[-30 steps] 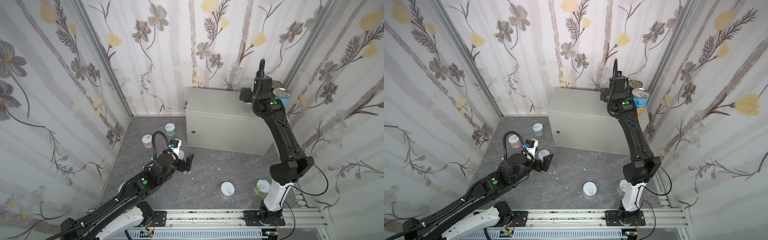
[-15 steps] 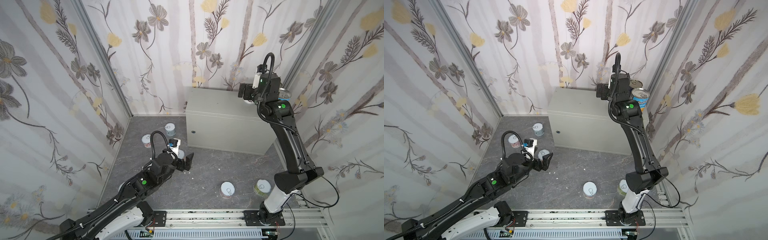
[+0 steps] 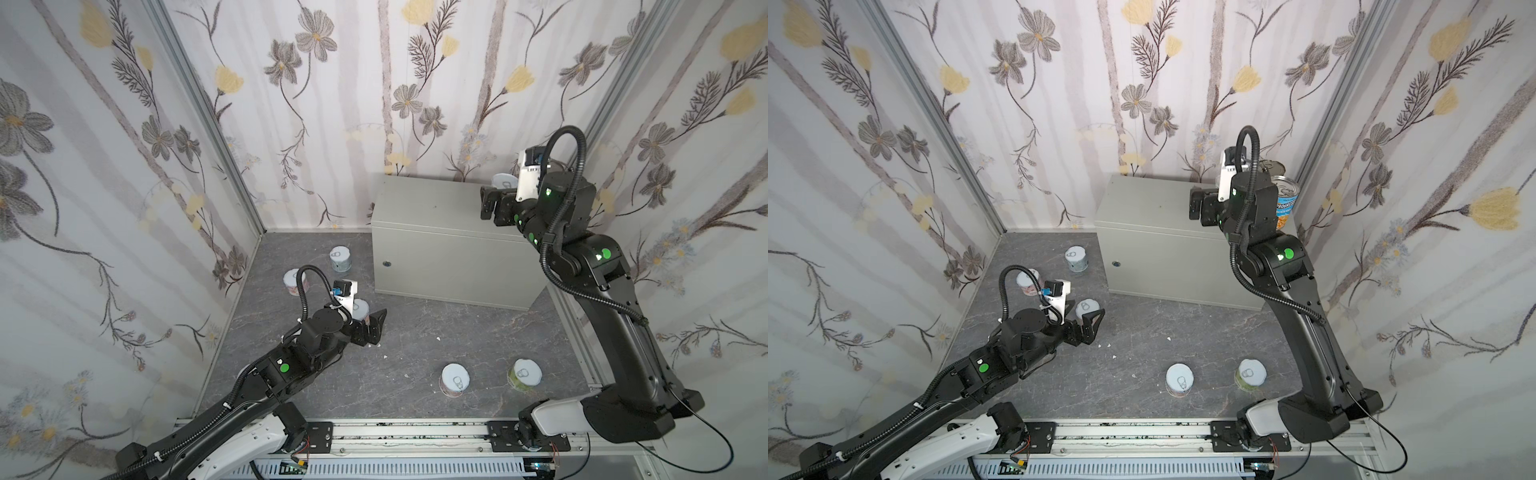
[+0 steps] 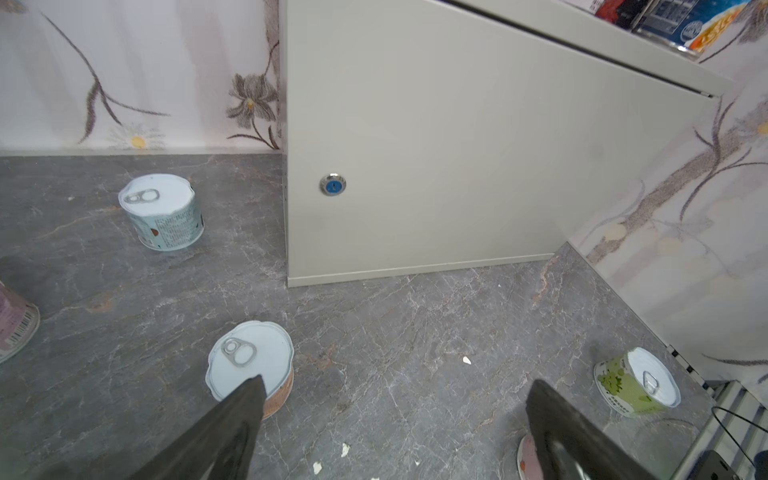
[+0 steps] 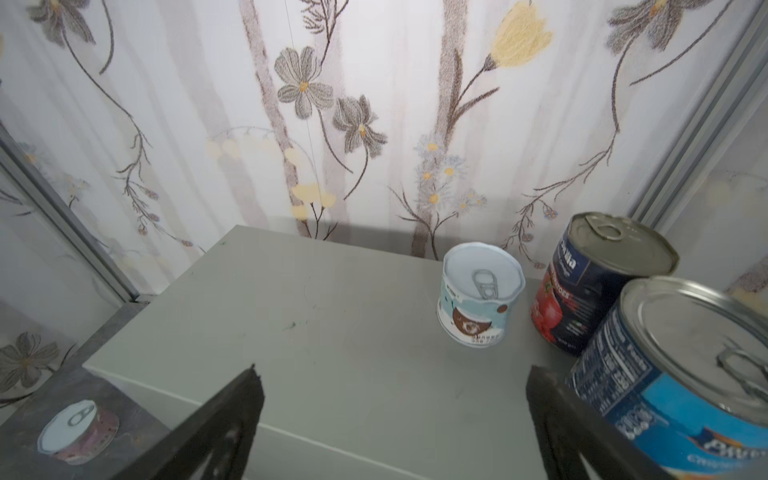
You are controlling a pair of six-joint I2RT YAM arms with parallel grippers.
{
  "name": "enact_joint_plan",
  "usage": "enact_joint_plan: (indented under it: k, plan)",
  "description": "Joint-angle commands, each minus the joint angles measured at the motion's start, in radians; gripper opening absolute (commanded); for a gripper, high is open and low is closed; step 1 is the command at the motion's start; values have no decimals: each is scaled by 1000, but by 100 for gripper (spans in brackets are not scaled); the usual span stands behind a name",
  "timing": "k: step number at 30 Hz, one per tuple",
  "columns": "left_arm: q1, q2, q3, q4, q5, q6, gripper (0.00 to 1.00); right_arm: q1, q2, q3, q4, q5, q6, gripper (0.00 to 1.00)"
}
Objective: Place and organize the canned foods onto the counter
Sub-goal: 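Lower the right gripper to the floor and grasp the pink-labelled can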
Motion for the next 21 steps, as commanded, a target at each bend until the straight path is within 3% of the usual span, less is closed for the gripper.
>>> enact_joint_plan:
  k: [1,11,21]
  plan:
    - [-19,0,-19,-3,0,-66,100,23,-114,-160,59,-3,45,100]
    - [-130,66,-66,4,-89,-150,100,85,-448,-630,83,-47,152,100]
    - [-173,140,-134,64,-120,-197,100,197,-630,-921,62,-65,292,100]
